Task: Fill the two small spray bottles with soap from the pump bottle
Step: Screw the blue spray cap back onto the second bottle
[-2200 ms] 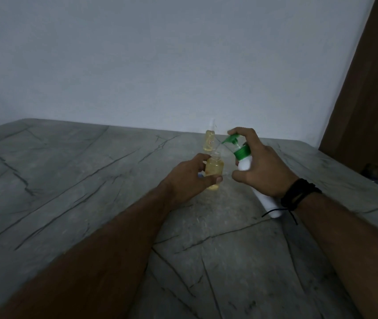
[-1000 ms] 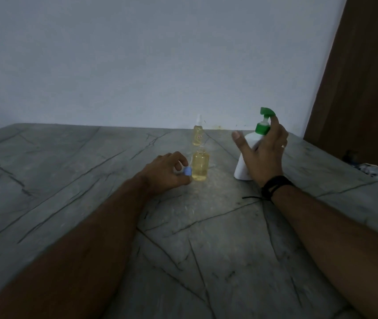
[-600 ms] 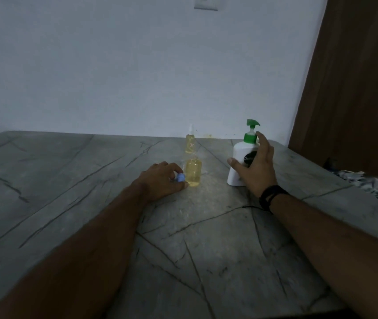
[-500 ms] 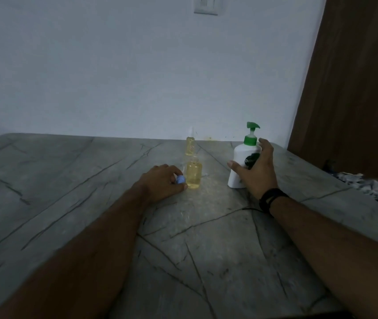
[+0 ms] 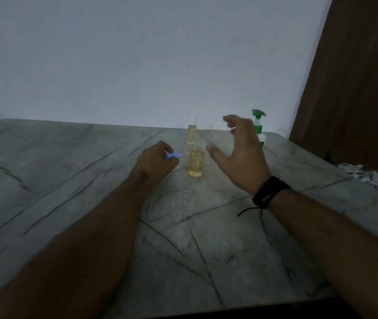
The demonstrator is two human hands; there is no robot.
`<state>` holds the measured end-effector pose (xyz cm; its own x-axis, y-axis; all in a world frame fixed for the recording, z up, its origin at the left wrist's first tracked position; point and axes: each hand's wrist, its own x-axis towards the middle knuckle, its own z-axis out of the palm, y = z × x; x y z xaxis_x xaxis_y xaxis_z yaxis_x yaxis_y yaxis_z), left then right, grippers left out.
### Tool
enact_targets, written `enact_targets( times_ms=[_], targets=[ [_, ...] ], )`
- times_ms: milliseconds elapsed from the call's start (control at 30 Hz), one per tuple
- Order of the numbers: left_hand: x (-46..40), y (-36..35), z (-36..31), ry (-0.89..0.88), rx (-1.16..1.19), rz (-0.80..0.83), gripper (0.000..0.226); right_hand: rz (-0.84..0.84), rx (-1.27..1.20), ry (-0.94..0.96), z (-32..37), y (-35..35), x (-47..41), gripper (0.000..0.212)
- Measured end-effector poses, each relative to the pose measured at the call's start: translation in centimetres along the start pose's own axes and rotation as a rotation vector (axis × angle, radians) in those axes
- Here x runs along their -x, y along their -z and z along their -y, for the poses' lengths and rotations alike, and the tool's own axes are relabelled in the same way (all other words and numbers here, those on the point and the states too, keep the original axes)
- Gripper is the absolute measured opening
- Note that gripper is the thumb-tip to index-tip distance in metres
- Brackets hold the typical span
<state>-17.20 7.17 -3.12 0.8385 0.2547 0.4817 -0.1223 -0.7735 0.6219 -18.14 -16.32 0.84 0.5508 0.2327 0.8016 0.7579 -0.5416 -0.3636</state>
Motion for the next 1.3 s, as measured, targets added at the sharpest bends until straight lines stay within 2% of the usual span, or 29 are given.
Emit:
enact_targets(
  times_ms=[100, 233, 367, 467, 600, 700, 867, 1300],
  targets=[
    [0.1, 0.5, -0.4, 0.012, 0.156, -0.187, 0.015, 0.237, -0.031, -0.153, 0.2, -2.7, 0.0, 0.081],
    [-0.1, 1.0, -0.6, 0.147, 0.451, -0.233, 0.021, 0.389, 0.003, -0.259, -0.6, -5.4, -0.9, 0.099],
    [-0.2, 1.4, -0.6, 0.212, 0.715, -0.237, 0.020, 0.413, -0.042, -0.340, -1.6, -6.8, -0.9, 0.089],
    [-0.5, 1.8, -0.8, 0.227, 0.784, -0.266, 0.021, 0.420, -0.090, -0.348, -2.2, -7.1, -0.3, 0.071],
    [-0.8, 3.0, -2.1, 0.202, 0.842, -0.241, 0.026, 0.433, -0.120, -0.347, -2.4, -7.0, -0.1, 0.071],
    [-0.8, 4.2, -3.4, 0.095, 0.786, -0.196, 0.024, 0.434, -0.127, -0.343, -2.5, -6.9, -0.2, 0.072],
    [-1.0, 6.6, -5.4, -0.087, 0.477, -0.067, 0.019, 0.445, -0.117, -0.332, -2.6, -6.8, -0.2, 0.071],
    [-1.8, 7.7, -7.7, -0.175, 0.262, 0.073, 0.013, 0.482, -0.112, -0.373, -2.6, -6.9, -0.4, 0.076]
  ],
)
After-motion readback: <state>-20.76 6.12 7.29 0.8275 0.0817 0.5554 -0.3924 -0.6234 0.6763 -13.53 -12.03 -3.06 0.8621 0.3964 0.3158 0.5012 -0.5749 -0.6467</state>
